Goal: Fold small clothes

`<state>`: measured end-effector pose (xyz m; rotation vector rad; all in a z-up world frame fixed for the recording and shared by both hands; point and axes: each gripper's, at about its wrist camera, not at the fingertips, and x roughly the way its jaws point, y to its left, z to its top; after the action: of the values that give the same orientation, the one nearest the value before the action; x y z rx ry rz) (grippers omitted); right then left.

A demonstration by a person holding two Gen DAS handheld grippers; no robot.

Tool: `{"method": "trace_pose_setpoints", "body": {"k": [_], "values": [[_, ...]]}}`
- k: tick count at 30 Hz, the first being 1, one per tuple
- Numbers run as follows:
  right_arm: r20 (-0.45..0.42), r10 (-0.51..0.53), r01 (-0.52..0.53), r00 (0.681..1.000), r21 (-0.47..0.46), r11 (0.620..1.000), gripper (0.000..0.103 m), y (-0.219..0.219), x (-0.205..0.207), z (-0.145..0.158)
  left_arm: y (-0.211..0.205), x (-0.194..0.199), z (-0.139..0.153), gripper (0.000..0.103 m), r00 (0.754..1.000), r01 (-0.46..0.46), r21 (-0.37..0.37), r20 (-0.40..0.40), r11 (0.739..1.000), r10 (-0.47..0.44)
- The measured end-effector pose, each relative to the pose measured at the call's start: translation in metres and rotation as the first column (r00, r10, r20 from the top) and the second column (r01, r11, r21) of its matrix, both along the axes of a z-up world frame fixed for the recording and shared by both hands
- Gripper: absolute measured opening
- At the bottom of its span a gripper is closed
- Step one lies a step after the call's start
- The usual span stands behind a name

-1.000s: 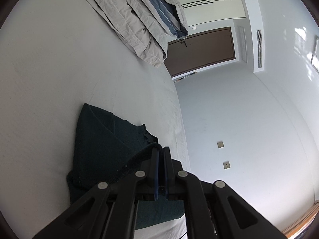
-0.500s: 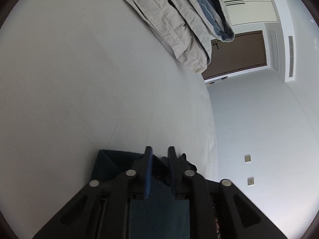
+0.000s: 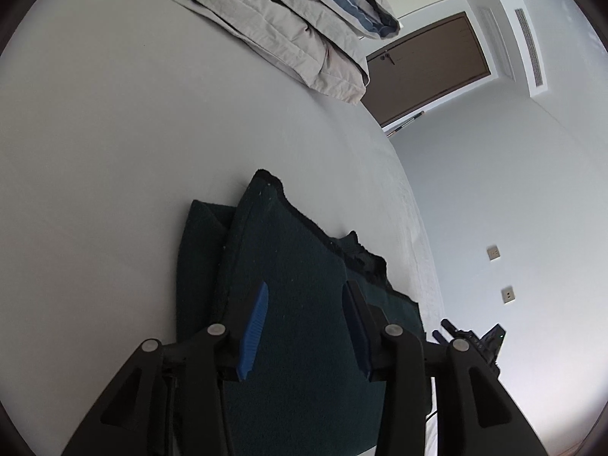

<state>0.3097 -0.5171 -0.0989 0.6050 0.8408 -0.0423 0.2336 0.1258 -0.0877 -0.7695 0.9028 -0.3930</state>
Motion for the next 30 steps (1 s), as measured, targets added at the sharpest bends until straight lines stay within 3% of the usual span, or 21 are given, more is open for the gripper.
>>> {"method": "trace_pose_setpoints", "body": {"k": [4,11,15,24,30], "values": [[0.005,0.037,-0.036,0.999,-0.111,0.993,0.050,0.008,-0.046,0.017,-0.003,-0.023,-0.001,0.059,1.000,0.008,0.069,0.019,0.998,-0.009],[0.002,0.090,-0.087,0.996,-0.206,0.975,0.050,0.030,-0.114,0.019,-0.007,-0.055,-0.009,0.060,0.999,0.018,0.164,0.024,0.986,-0.022],[0.009,0.103,-0.099,0.995,-0.209,0.973,0.050,0.039,-0.148,0.015,-0.008,-0.068,-0.010,0.060,0.999,0.014,0.207,0.034,0.978,-0.022],[-0.015,0.093,-0.094,0.996,-0.238,0.967,0.050,0.045,-0.187,0.008,-0.012,-0.084,-0.019,0.059,0.999,0.016,0.275,0.043,0.961,-0.029],[-0.042,0.086,-0.094,0.995,-0.236,0.967,0.050,0.042,-0.196,0.004,-0.012,-0.086,-0.028,0.026,0.999,0.031,0.308,0.025,0.951,-0.041]]}}
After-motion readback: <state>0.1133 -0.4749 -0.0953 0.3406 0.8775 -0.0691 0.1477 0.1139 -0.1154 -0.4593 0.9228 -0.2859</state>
